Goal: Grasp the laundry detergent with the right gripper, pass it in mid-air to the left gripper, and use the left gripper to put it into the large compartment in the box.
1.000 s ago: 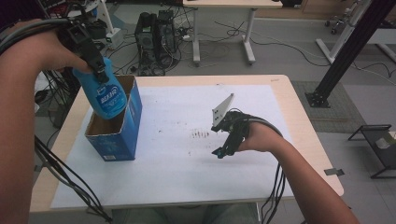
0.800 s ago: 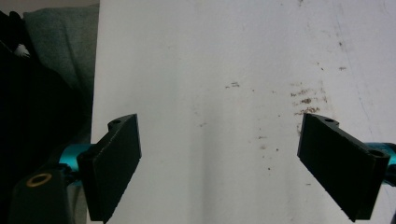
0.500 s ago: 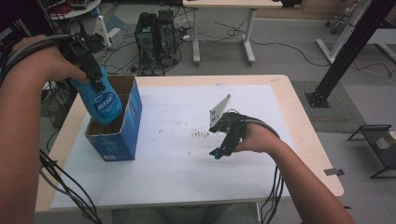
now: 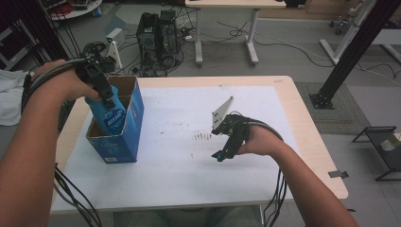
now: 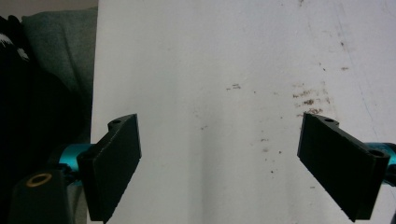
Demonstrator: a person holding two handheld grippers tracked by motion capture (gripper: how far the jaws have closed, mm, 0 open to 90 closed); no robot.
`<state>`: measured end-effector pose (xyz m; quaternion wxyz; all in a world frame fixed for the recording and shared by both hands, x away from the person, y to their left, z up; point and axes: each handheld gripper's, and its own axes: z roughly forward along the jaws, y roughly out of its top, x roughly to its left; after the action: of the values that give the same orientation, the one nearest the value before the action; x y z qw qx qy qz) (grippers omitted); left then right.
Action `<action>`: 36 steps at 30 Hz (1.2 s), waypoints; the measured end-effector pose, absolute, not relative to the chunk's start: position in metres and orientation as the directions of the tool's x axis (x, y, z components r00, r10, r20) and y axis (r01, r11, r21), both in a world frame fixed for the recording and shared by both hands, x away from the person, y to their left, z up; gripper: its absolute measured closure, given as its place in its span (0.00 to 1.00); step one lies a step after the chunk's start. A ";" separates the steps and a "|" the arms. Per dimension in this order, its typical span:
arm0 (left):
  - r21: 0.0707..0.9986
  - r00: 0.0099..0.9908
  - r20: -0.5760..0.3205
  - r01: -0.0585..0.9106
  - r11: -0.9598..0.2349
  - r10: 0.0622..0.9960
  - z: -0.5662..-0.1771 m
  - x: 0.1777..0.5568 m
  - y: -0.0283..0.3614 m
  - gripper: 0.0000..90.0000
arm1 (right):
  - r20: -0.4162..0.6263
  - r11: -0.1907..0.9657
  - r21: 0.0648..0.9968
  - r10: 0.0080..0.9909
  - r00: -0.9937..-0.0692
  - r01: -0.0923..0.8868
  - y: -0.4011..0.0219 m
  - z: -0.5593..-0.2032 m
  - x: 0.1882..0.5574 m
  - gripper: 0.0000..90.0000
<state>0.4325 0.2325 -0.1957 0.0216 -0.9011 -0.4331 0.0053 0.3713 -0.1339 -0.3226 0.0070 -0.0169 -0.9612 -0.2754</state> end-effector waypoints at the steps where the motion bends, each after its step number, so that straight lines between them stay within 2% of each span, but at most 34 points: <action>1: -0.044 0.630 0.011 0.776 -0.629 0.777 -0.199 0.433 0.233 0.42 | 0.022 0.850 0.525 0.024 -0.999 0.033 -0.134 -0.322 0.372 0.14; 4: -0.028 0.614 0.004 0.789 -0.613 0.790 -0.209 0.433 0.234 0.42 | 0.025 0.849 0.527 0.026 -0.999 0.035 -0.134 -0.323 0.371 0.14; 8: -0.075 0.654 -0.003 0.754 -0.653 0.756 -0.218 0.437 0.239 0.42 | 0.025 0.850 0.527 0.024 -0.999 0.033 -0.134 -0.323 0.371 0.14; 9: -0.059 0.637 0.001 0.769 -0.636 0.771 -0.224 0.436 0.238 0.42 | -0.012 0.834 0.550 -0.028 -1.000 -0.030 -0.133 -0.325 0.375 0.14; 10: -0.057 0.637 -0.003 0.770 -0.636 0.771 -0.228 0.436 0.238 0.42 | 0.025 0.848 0.528 0.028 -0.999 0.037 -0.133 -0.323 0.371 0.14; 11: -0.066 0.646 -0.008 0.762 -0.645 0.764 -0.230 0.437 0.239 0.42 | 0.039 0.853 0.519 0.040 -0.998 0.055 -0.133 -0.323 0.370 0.14; 35: -0.099 0.672 -0.021 0.736 -0.670 0.741 -0.286 0.443 0.238 0.42 | 0.045 0.851 0.522 0.038 -0.998 0.056 -0.131 -0.331 0.371 0.14; 36: -0.073 0.660 -0.019 0.749 -0.659 0.751 -0.288 0.442 0.238 0.42 | 0.044 0.851 0.523 0.037 -0.998 0.055 -0.131 -0.332 0.371 0.14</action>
<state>0.4422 0.2375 -0.2885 0.0293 -0.9104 -0.4119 0.0239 0.3708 -0.1312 -0.3317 0.0163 -0.0240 -0.9618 -0.2722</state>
